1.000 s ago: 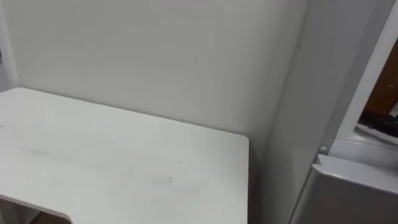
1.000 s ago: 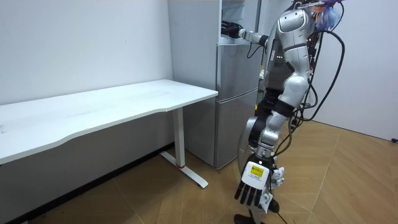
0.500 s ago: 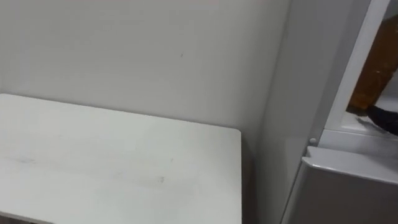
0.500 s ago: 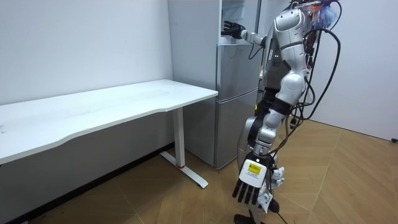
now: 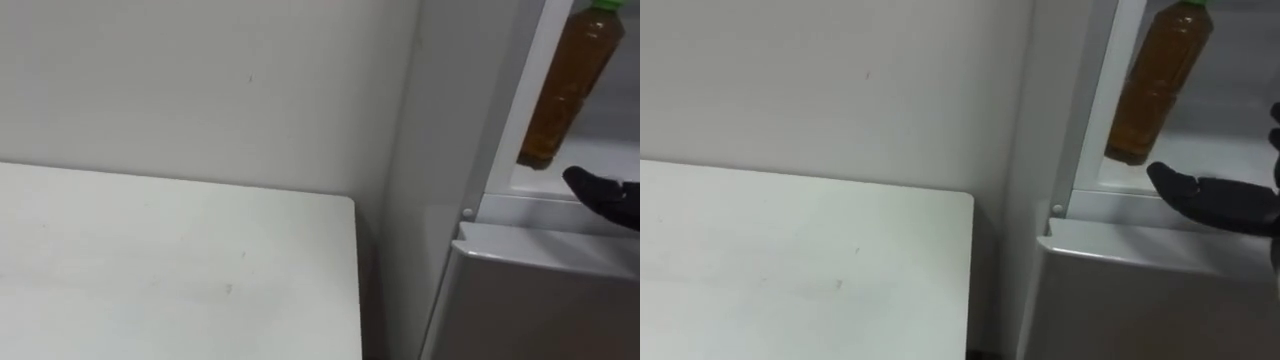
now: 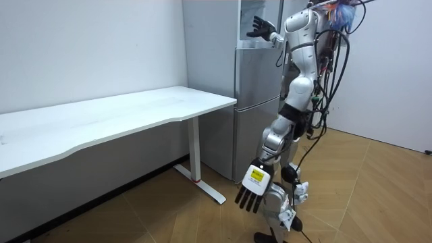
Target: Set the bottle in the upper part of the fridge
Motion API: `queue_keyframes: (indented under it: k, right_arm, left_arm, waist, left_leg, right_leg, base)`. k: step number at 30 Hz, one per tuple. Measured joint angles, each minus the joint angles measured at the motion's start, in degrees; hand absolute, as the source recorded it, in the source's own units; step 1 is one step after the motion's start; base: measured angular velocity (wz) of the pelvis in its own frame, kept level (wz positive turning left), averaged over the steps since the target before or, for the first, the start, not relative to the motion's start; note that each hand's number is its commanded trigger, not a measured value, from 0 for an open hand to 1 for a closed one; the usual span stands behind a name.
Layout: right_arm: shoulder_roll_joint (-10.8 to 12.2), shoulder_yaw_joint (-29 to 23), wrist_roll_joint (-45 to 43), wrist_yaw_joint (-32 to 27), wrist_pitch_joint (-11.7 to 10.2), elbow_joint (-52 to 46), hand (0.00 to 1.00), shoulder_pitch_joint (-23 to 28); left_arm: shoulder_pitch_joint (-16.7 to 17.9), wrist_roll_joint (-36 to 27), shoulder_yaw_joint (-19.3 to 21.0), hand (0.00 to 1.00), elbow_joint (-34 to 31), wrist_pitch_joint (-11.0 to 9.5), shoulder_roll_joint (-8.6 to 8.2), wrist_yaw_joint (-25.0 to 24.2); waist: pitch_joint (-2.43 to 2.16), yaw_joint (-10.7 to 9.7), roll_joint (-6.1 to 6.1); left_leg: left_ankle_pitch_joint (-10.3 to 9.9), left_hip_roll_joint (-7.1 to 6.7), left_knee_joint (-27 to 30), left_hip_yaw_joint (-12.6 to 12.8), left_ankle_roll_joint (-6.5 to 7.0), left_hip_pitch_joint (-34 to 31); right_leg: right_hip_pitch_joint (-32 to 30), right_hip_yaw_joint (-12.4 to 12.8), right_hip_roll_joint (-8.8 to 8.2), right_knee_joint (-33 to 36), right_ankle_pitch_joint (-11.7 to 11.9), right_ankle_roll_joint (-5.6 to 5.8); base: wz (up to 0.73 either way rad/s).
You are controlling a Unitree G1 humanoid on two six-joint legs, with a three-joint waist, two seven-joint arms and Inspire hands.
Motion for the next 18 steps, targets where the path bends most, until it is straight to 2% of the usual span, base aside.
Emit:
queue_keyframes:
  k: [3, 6, 9, 10, 13, 18]
  right_arm:
    - [0.18, -0.02, -1.42, 0.20, -1.00, -1.99, 0.00, 1.96]
    - [2.10, -0.02, -4.53, 0.72, -2.77, -2.89, 0.00, 2.89]
    - [3.35, -0.02, -7.40, 0.72, -3.39, -4.36, 0.00, 3.42]
    - [3.79, 0.00, -8.98, 0.73, -4.23, -4.96, 0.00, 3.72]
    - [3.84, -0.02, -9.41, 0.63, -6.28, -6.50, 0.00, 4.09]
    - [4.10, 0.00, -12.17, -1.08, -7.56, -8.78, 0.00, 4.64]
  left_arm:
    - [0.05, 0.00, -0.61, 0.00, 0.10, -0.76, -0.03, -0.20]
    - [0.10, -0.01, -1.31, 0.00, 0.14, -1.55, -0.03, -0.51]
    - [0.04, 0.01, -2.35, 0.00, 0.14, -3.29, -0.05, -0.62]
    - [-0.15, 0.00, -2.35, 0.00, 0.58, -3.92, -0.04, -0.62]
    - [-0.95, -0.40, -2.36, 0.00, 1.91, -4.96, -0.14, -0.62]
    - [-1.93, -0.47, -3.43, 0.00, 5.50, -6.20, -0.14, -0.52]
  waist:
    - [0.02, -0.10, 0.00]
    - [0.08, -0.66, 0.09]
    - [0.11, -0.70, 0.18]
    - [0.10, -0.71, 0.17]
    - [0.12, -0.84, 0.17]
    - [0.17, -0.80, 0.06]
  left_leg:
    - [0.00, 0.12, -0.09, 0.00, 0.00, 0.04]
    - [0.00, 0.08, -0.22, 0.07, 0.00, 0.09]
    - [0.02, -0.21, -0.51, 0.29, -0.01, 0.05]
    - [0.02, -0.22, -0.52, 0.36, -0.01, 0.14]
    - [0.02, -0.18, -0.58, 0.70, -0.03, 0.35]
    - [0.03, -0.18, -1.15, 1.11, -0.06, 1.24]
  right_leg:
    - [-0.03, -0.02, 0.00, -0.05, 0.00, 0.00]
    - [-0.09, 0.09, 0.03, -0.08, 0.00, 0.00]
    - [-0.38, 0.48, 0.12, -0.06, 0.00, 0.00]
    - [-0.35, 0.61, 0.19, -0.07, 0.00, 0.00]
    - [-0.47, 0.82, 0.24, -0.13, 0.00, 0.00]
    - [-0.50, 0.86, 0.25, -0.08, 0.00, 0.00]
  base:
    - [0.00]
    - [-0.01]
    - [-0.06]
    - [-0.03]
    - [-0.05]
    - [-0.07]
